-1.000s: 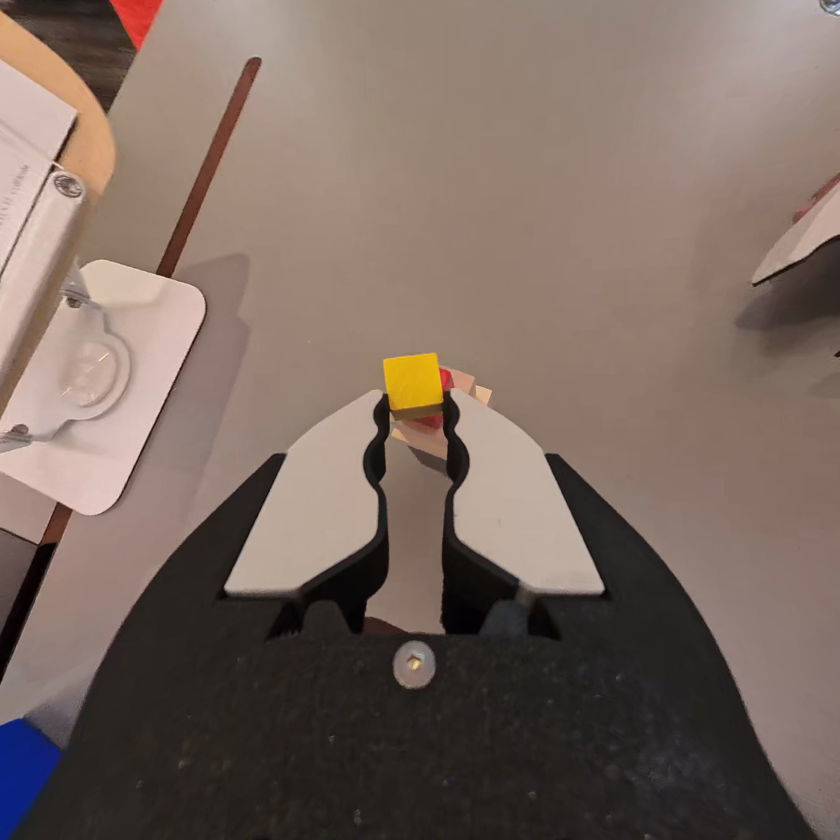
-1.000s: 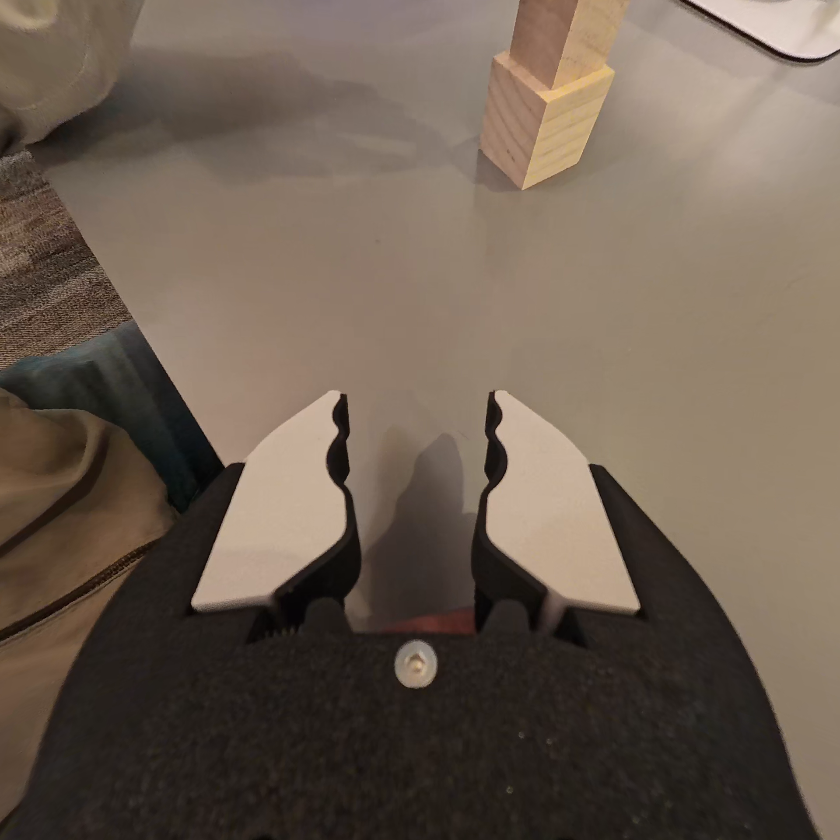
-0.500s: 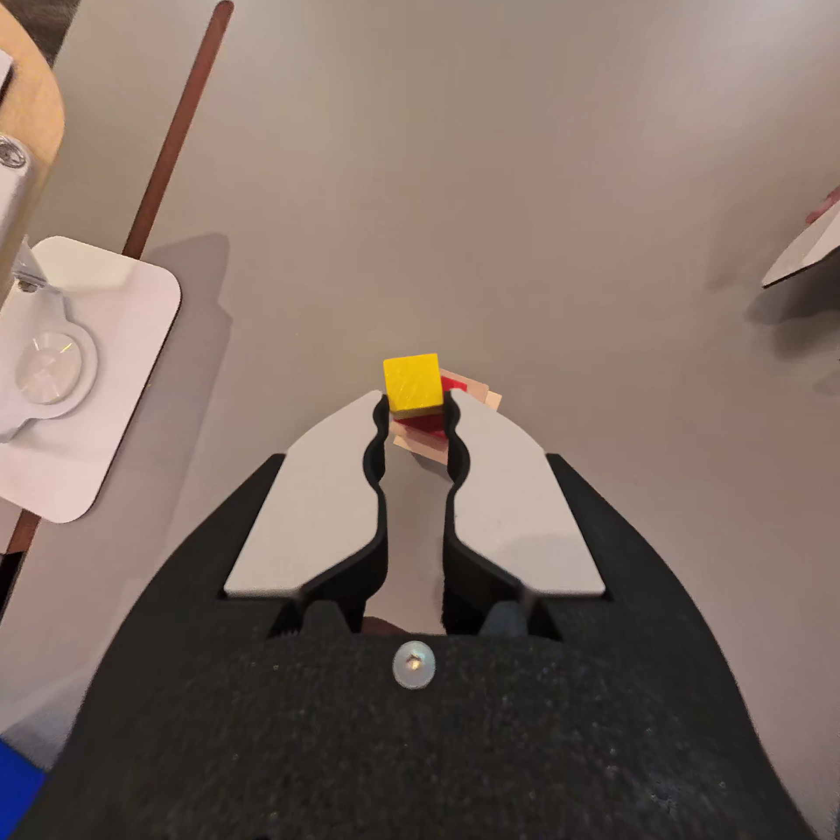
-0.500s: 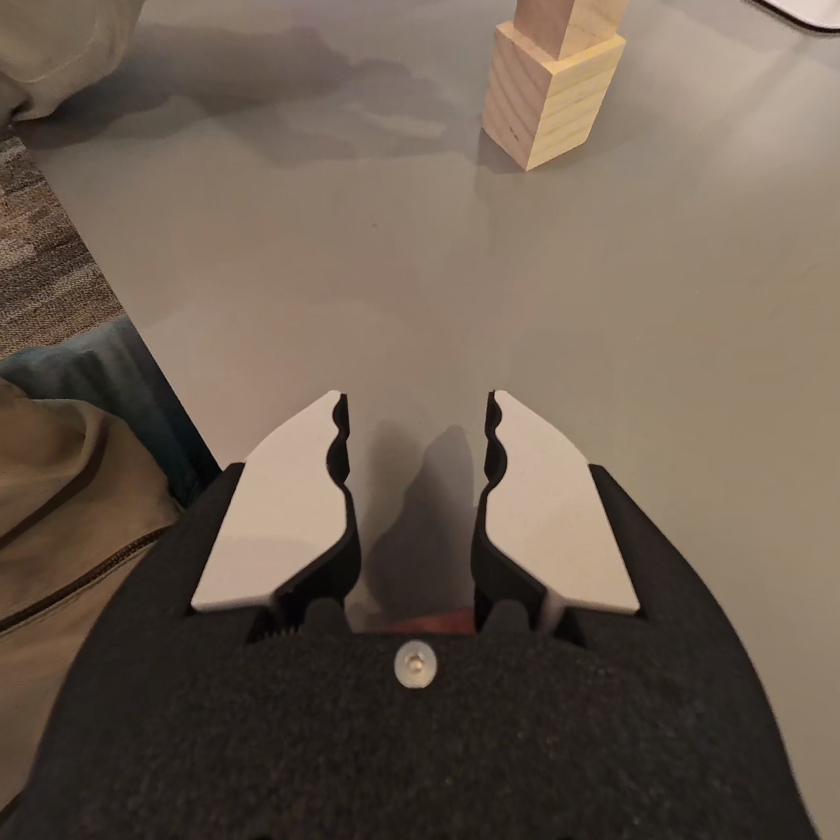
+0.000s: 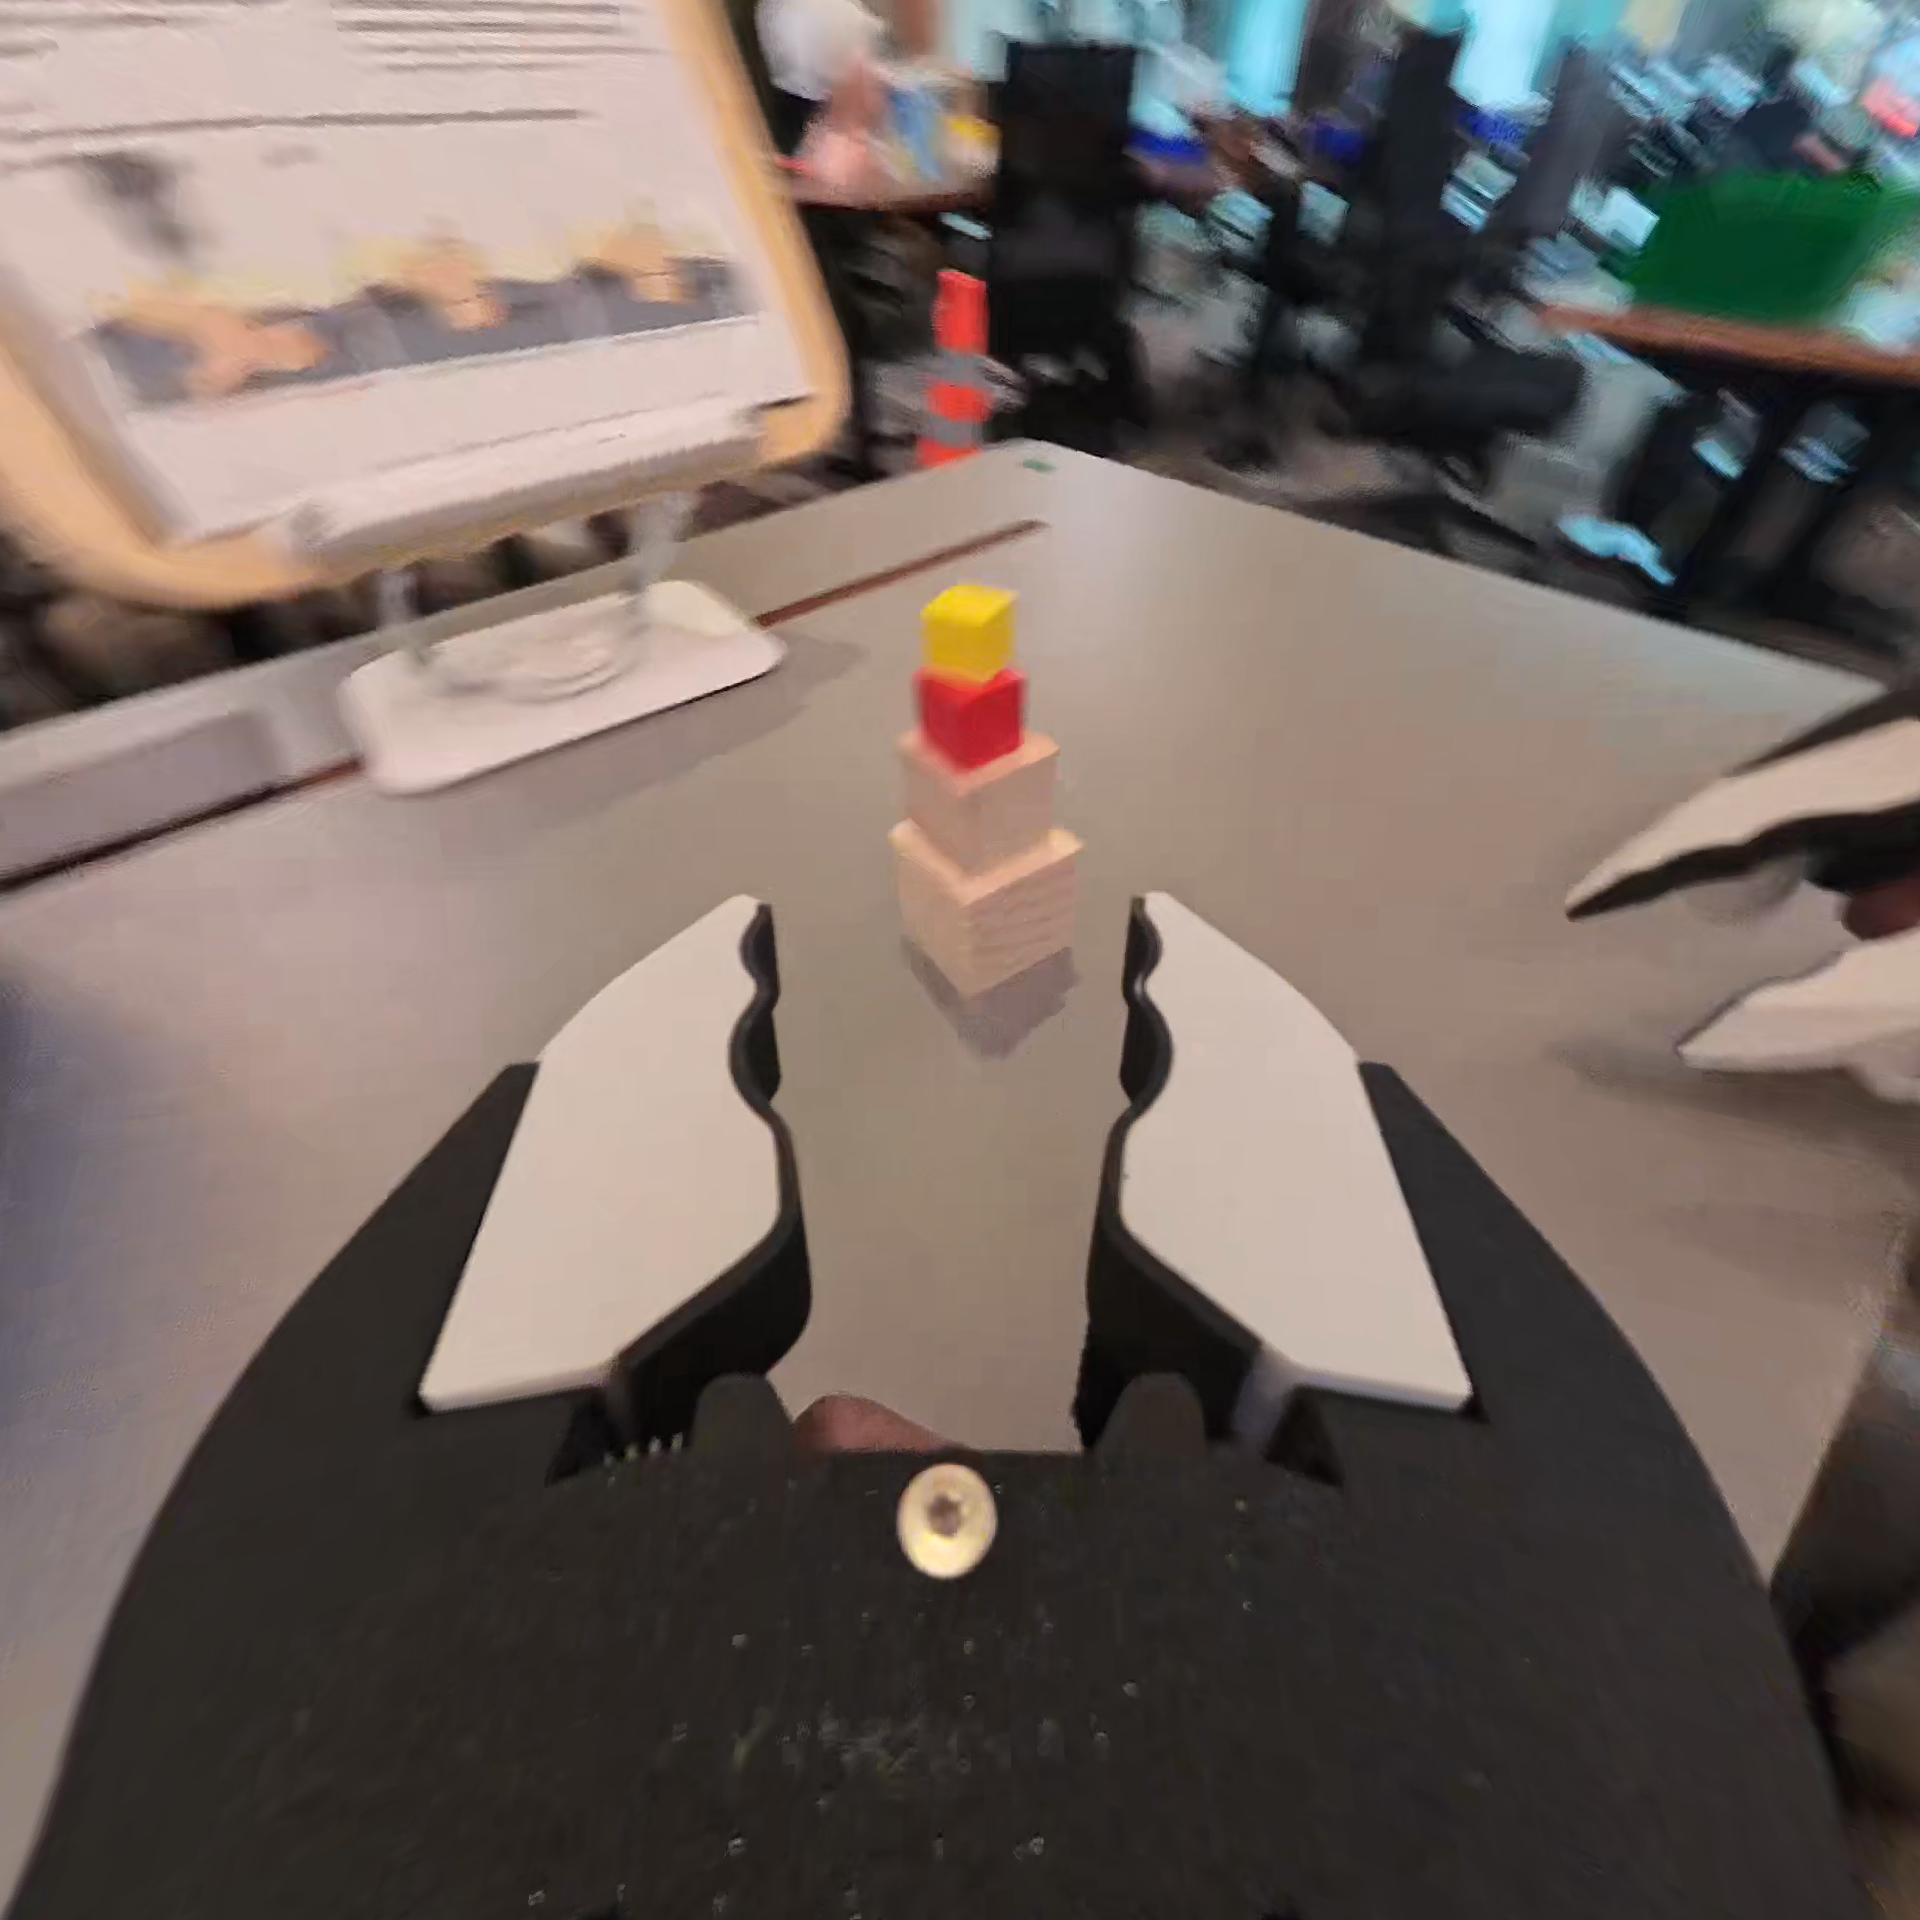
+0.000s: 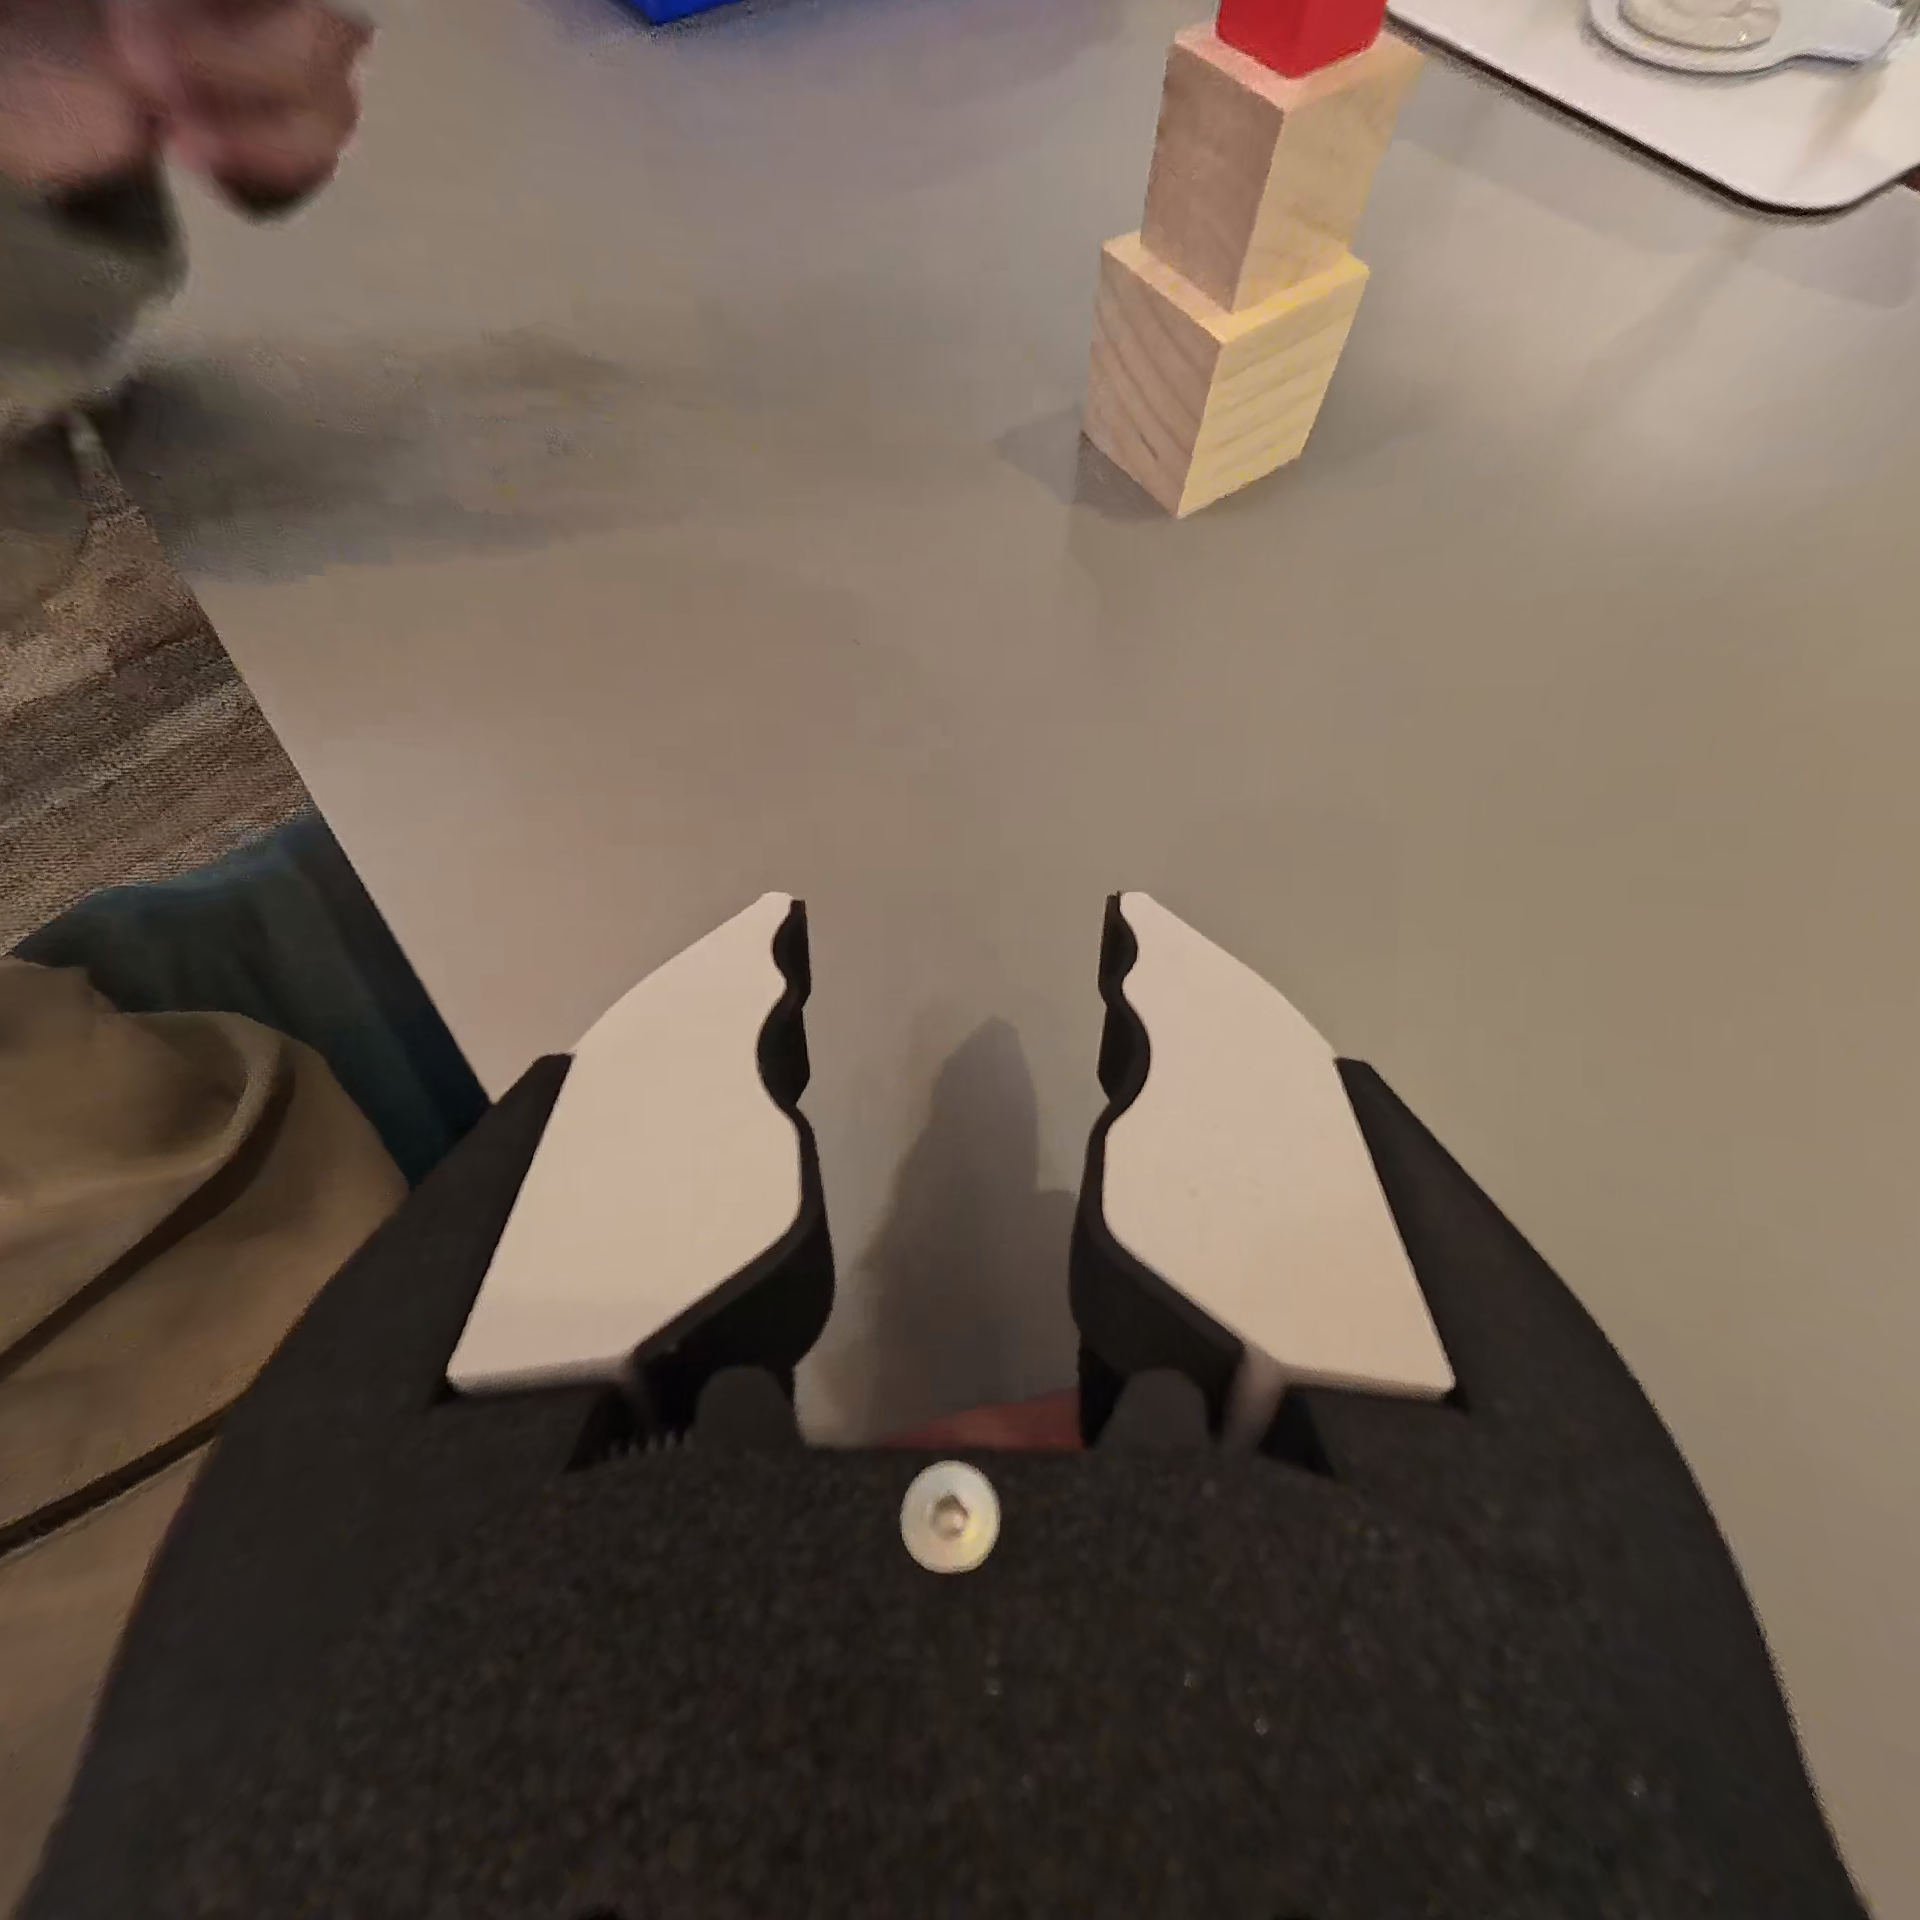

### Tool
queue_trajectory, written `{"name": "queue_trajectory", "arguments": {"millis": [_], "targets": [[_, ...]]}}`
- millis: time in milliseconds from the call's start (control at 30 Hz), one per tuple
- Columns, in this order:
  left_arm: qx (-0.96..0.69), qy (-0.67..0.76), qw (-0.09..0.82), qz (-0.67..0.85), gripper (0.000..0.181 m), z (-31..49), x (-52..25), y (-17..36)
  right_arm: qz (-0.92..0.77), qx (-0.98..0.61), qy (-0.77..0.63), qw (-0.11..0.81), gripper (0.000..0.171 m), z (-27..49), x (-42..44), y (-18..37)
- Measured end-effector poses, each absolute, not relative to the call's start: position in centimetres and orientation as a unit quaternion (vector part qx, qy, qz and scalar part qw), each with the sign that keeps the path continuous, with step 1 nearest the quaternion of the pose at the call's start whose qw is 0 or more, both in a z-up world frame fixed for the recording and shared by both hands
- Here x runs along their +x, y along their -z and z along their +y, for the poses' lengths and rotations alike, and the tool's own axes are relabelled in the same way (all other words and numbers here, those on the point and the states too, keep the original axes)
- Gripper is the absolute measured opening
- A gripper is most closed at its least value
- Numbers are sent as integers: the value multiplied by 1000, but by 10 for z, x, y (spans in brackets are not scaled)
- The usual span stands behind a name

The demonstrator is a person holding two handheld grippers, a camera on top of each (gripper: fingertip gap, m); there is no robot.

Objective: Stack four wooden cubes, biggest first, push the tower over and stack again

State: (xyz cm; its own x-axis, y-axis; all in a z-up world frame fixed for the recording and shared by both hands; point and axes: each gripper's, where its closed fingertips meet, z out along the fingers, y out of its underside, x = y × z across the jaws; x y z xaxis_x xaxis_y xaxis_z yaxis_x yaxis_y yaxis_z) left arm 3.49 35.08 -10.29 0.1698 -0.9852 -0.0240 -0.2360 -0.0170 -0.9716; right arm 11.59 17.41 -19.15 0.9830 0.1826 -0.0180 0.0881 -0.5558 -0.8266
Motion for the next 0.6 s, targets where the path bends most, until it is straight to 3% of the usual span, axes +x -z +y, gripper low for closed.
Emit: {"name": "queue_trajectory", "arguments": {"millis": [133, 267, 600], "targets": [[-682, 300, 545, 385, 69, 362, -33, 154, -83, -884, -63, 455, 50, 202, 105, 188], [-663, 266, 592, 372, 61, 357, -55, 135, -68, -898, -17, 435, 39, 230, 112, 195], [-680, 315, 542, 381, 60, 358, -54, 150, -23, -890, -18, 456, 24, 246, 94, 196]]}}
